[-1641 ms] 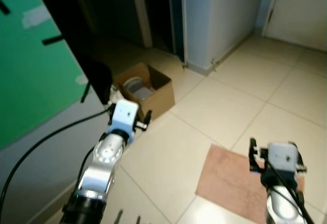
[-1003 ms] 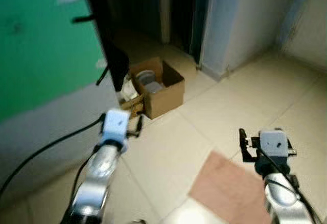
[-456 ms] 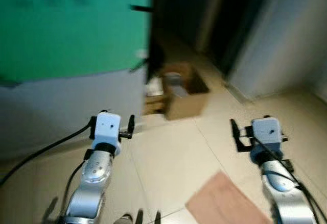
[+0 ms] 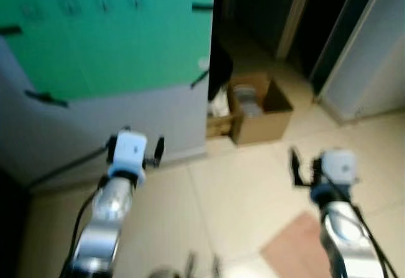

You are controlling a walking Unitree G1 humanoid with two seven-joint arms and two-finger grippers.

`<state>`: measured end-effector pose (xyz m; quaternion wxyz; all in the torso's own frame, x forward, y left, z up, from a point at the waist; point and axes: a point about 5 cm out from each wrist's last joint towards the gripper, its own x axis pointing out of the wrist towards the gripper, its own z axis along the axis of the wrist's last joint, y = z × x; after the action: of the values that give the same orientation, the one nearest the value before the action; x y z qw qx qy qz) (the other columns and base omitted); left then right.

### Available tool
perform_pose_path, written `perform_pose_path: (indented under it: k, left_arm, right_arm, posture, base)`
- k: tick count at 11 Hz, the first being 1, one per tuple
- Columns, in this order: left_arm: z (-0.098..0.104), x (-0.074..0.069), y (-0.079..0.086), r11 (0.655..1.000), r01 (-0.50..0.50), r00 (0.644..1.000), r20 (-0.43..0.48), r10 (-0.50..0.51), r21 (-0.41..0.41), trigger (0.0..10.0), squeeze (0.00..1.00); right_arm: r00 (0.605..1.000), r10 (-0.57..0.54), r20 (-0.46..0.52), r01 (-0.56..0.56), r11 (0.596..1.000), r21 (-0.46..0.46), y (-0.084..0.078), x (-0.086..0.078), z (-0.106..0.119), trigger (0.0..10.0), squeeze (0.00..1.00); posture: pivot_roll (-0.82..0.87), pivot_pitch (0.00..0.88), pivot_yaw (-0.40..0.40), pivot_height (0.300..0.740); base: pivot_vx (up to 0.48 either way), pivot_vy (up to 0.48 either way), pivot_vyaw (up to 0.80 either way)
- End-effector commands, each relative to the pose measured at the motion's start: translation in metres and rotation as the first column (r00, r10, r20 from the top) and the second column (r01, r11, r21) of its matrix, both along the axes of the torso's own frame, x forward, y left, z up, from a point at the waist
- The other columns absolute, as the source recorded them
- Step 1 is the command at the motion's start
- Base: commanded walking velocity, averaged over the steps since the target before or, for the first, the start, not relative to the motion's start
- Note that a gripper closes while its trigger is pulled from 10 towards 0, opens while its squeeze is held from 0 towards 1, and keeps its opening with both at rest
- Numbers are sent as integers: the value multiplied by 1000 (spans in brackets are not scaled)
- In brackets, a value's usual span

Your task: Hang keys on a hook

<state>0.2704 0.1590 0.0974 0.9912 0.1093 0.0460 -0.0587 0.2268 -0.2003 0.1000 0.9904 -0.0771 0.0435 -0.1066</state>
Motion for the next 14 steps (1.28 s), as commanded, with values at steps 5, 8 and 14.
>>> perform_pose_path:
  k: [5,8,14]
  left_arm:
    - [6,11,-15,996,83,996,16,-82,-28,10000,0]
    - [3,14,-18,995,95,996,-3,-95,-36,10000,0]
    - [3,13,-18,994,90,996,2,-90,-64,10000,0]
  right_arm:
    - [982,186,-29,-183,980,83,18,-4,-6,10000,0]
    - [990,141,-18,-141,990,-20,13,-1,-3,10000,0]
    - [989,138,-51,-133,988,82,13,-2,-9,10000,0]
  posture:
    - [-165,19,121,740]
    - [-180,26,141,740]
    - [-163,29,104,740]
  base:
    - [0,0,320]
    - [0,0,800]
    - [82,0,533]
